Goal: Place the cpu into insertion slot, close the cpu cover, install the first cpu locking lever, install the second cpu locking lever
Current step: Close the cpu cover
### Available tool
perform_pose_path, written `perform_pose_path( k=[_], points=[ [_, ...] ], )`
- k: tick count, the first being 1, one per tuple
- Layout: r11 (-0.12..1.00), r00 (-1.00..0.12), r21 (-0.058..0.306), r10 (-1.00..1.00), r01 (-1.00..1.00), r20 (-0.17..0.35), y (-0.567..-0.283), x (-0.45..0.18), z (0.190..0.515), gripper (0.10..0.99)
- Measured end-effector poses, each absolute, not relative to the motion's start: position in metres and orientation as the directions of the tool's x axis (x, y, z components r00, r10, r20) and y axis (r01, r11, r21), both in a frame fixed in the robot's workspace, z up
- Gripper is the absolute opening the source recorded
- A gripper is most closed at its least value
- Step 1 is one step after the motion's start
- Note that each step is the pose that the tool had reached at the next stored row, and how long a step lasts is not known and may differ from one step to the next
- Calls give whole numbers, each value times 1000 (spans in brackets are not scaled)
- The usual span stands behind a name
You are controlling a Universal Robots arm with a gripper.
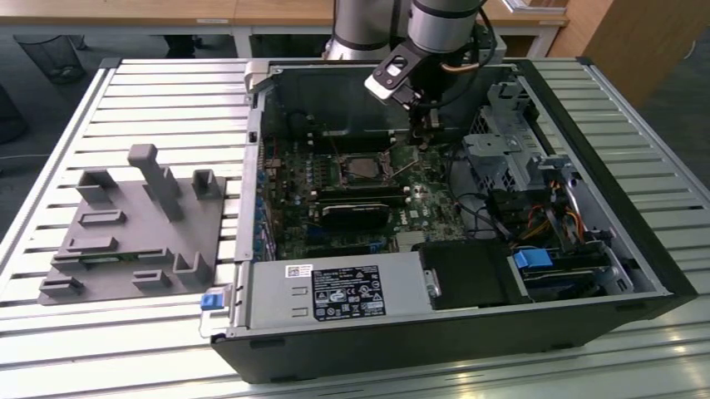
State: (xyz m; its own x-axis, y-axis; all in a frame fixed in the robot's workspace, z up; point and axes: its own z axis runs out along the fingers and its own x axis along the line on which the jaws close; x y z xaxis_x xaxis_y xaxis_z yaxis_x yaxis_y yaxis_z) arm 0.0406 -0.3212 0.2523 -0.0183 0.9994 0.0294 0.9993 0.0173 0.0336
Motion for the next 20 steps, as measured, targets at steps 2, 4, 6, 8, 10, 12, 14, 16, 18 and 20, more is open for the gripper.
perform_pose_path(
  k=[2,4,6,8,10,12,14,16,18,20],
  points=[
    [17,-18,34,999,999,30,-321,41,252,118],
    [17,-18,34,999,999,30,-321,41,251,118],
    [17,-18,34,999,999,30,-321,41,251,118],
    [17,-18,34,999,999,30,-321,42,251,118],
    [17,-18,34,999,999,30,-321,43,250,118],
    [17,-18,34,999,999,30,-321,45,250,118],
    [17,-18,34,999,999,30,-321,46,250,118],
    [17,-18,34,999,999,30,-321,47,250,118],
    [17,-18,33,999,999,30,-321,48,250,118],
    [17,-18,33,999,999,30,-321,49,250,118]
  ],
)
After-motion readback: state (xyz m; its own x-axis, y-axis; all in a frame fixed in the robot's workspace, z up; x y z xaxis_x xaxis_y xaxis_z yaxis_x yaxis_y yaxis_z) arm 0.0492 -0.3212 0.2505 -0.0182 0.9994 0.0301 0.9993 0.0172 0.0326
